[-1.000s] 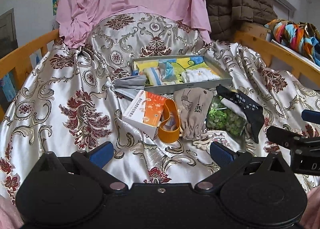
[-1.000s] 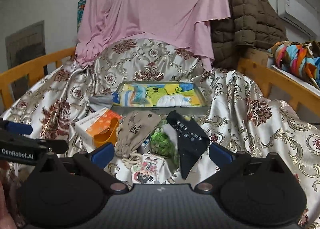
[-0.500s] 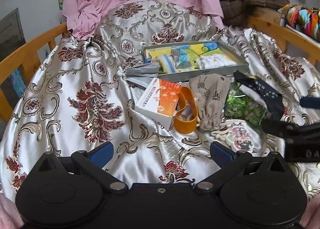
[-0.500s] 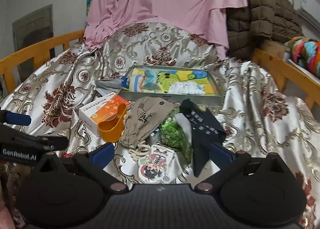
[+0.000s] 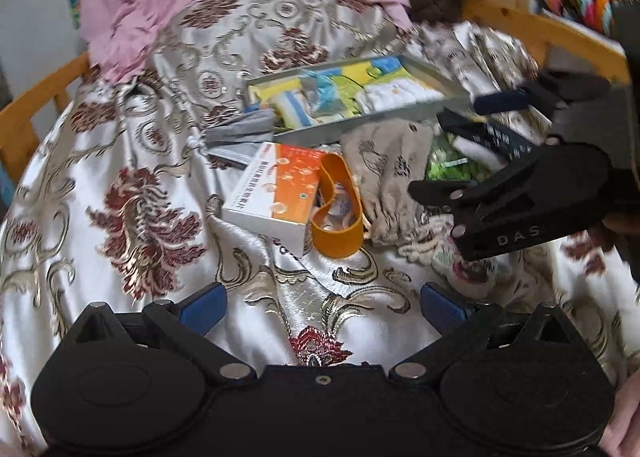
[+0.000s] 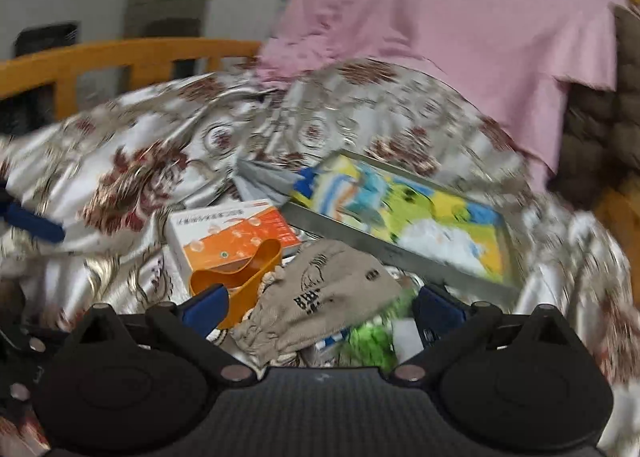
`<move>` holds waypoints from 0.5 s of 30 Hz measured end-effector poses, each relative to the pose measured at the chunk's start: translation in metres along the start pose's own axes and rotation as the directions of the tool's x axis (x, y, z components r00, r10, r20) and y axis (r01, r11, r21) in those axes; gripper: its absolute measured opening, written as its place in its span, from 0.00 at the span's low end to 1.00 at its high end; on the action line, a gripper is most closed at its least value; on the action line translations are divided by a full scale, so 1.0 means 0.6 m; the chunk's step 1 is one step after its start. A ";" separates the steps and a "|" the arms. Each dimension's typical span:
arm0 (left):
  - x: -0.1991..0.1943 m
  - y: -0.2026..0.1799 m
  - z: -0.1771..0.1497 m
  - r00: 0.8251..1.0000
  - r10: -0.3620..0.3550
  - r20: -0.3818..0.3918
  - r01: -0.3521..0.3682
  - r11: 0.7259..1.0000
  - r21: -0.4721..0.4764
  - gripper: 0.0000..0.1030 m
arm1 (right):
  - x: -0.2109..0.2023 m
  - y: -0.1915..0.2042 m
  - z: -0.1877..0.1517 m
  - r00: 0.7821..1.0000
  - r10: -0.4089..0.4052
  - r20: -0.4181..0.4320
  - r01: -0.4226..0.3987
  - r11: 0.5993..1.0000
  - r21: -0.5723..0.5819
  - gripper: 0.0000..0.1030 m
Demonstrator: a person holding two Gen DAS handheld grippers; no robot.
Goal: Organize soft objects
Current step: 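Grasp the orange rubber band with the left tool while the right tool reaches toward the beige pouch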
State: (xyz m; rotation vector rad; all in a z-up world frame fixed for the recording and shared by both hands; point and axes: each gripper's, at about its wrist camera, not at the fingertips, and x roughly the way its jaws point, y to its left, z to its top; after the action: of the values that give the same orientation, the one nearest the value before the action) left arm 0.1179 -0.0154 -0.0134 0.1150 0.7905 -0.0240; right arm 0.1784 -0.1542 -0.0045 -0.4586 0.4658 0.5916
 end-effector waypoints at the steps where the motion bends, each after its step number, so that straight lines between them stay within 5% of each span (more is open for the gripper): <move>1: 0.004 -0.001 0.002 1.000 0.003 0.001 -0.003 1.000 0.012 0.99 | 0.007 0.003 -0.001 1.000 0.012 0.005 -0.012 1.000 -0.028 1.00; 9: 0.039 0.001 0.034 1.000 -0.001 0.003 0.001 1.000 0.021 0.94 | 0.044 -0.005 -0.038 0.996 0.088 -0.030 -0.090 0.991 -0.098 0.99; 15: 0.078 0.017 0.049 0.994 -0.092 -0.059 0.088 0.994 -0.071 0.89 | 0.044 -0.005 -0.060 0.992 0.118 -0.052 -0.124 0.983 -0.138 0.98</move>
State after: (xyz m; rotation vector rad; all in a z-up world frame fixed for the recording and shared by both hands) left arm 0.1721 -0.0075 -0.0253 0.0150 0.8571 -0.0792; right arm 0.1894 -0.1641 -0.0465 -0.5820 0.4979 0.7360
